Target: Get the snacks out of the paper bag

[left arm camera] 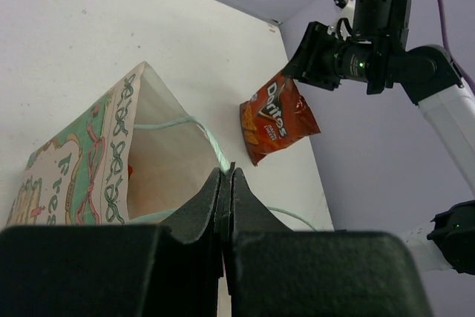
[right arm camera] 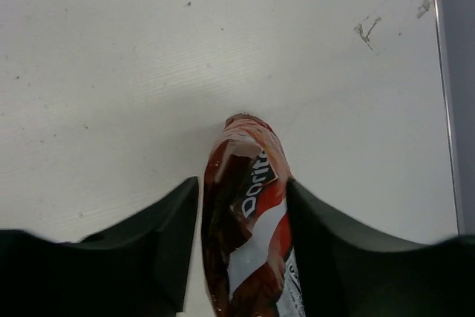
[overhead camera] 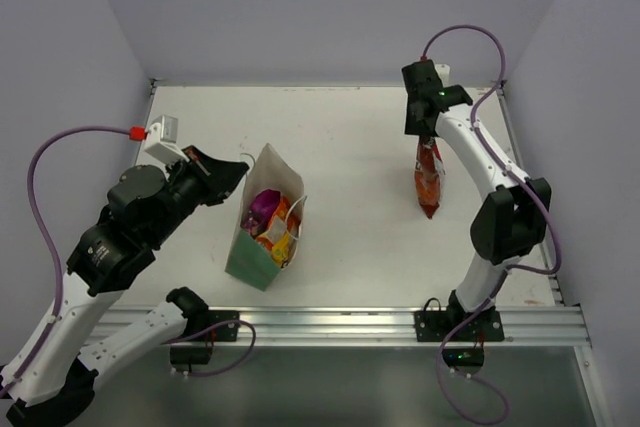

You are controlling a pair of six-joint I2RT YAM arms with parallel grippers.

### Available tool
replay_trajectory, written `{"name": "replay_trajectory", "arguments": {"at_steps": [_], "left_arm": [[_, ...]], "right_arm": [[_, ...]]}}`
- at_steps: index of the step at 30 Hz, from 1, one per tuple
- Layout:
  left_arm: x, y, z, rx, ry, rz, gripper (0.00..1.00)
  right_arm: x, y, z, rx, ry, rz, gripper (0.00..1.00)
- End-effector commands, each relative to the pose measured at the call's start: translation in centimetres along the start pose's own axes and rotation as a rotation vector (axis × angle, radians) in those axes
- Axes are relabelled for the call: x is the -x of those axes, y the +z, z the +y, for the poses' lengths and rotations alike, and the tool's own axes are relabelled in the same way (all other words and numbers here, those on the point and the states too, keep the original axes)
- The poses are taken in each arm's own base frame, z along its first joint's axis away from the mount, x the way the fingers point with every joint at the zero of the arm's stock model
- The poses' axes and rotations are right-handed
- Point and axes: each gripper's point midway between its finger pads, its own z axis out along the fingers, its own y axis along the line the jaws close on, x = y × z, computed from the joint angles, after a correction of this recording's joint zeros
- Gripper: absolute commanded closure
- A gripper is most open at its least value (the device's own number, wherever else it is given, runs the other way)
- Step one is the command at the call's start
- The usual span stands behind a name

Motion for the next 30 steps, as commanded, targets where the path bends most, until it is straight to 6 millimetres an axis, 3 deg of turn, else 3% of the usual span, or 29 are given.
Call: {"name": "replay_trajectory", "arguments": {"at_steps": [1, 2, 3, 5, 9, 13, 15, 16, 18, 19, 22, 30], "left_arm": [[2.3, -0.5, -2.7, -0.102, -0.030, -0.075, 0.99], [2.2, -0.5, -2.8, -0.109, -0.030, -0.072, 0.99], [2.0, -0.3, -2.7, -0.110, -0.031, -0.069, 0.99], [1.8, -0.1, -2.7, -0.116, -0.035, -0.064, 0.98], [1.5, 0.3, -3.3, -0.151, -0.046, -0.058, 1.00], [1.1, 0.8, -4.7, -0.212, -0.055, -0.026, 1.00], [1.0, 1.0, -4.7, -0.210, -0.055, -0.022, 1.00], [1.0, 0.9, -4.6, -0.208, -0.055, -0.026, 1.00], [1.2, 0.7, -4.5, -0.207, -0.053, -0.036, 1.00], [1.2, 0.6, -4.4, -0.203, -0.052, -0.041, 1.00], [1.3, 0.4, -4.1, -0.188, -0.050, -0.046, 1.00], [0.7, 0.4, -4.6, -0.226, -0.073, -0.021, 1.00]], "right_arm": [[2.3, -4.3, -2.3, 0.018, 0.095, -0.121, 0.40], [2.5, -4.9, -2.8, 0.021, 0.098, -0.139, 0.23], [2.6, -6.3, -3.5, 0.028, 0.110, -0.165, 0.18], [2.4, -7.7, -3.8, 0.045, 0.110, -0.175, 0.17], [2.2, -13.2, -3.0, 0.162, 0.122, -0.236, 0.17], [1.2, -19.4, 1.0, 0.432, 0.123, -0.265, 0.20], [0.5, -22.2, 3.4, 0.604, 0.133, -0.255, 0.26], [0.0, -24.4, 4.4, 0.697, 0.121, -0.267, 0.34], [-0.9, -26.8, 6.4, 0.836, 0.109, -0.254, 0.49], [-1.7, -28.4, 7.6, 0.922, 0.080, -0.247, 0.69], [-3.7, -32.4, 10.5, 1.127, 0.005, -0.220, 1.00], [-7.8, -39.0, 16.9, 1.416, -0.133, -0.083, 1.00]]}}
